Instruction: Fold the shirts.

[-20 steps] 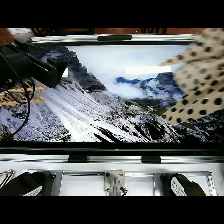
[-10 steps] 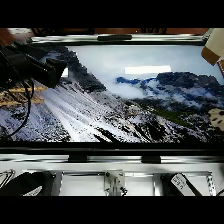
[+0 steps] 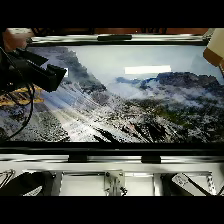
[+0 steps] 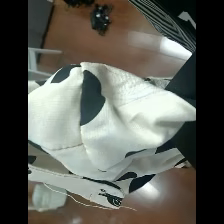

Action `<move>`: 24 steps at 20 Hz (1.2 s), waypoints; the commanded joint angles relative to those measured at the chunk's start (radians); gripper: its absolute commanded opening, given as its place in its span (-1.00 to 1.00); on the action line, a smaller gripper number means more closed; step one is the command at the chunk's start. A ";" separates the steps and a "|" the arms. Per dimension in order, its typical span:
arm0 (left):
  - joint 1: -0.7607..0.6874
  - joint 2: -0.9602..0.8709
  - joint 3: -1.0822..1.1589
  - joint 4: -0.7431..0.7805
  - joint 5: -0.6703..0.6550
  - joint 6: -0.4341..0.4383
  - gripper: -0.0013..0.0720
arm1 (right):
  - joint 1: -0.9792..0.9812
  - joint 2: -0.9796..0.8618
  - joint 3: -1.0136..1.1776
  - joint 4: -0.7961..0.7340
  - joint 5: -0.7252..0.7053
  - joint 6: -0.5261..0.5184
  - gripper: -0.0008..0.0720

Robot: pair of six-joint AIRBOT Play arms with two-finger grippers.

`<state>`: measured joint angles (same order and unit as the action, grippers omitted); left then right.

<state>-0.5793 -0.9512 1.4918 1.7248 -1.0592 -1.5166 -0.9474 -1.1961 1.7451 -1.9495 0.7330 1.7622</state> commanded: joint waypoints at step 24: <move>-0.001 0.000 0.001 -0.016 -0.158 -0.098 0.96 | -0.280 -0.060 0.001 -0.074 -0.110 0.216 -0.86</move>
<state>-0.5793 -0.9512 1.4918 1.7199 -1.2121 -1.5955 -1.2247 -1.2503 1.7458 -2.0060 0.6212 1.9785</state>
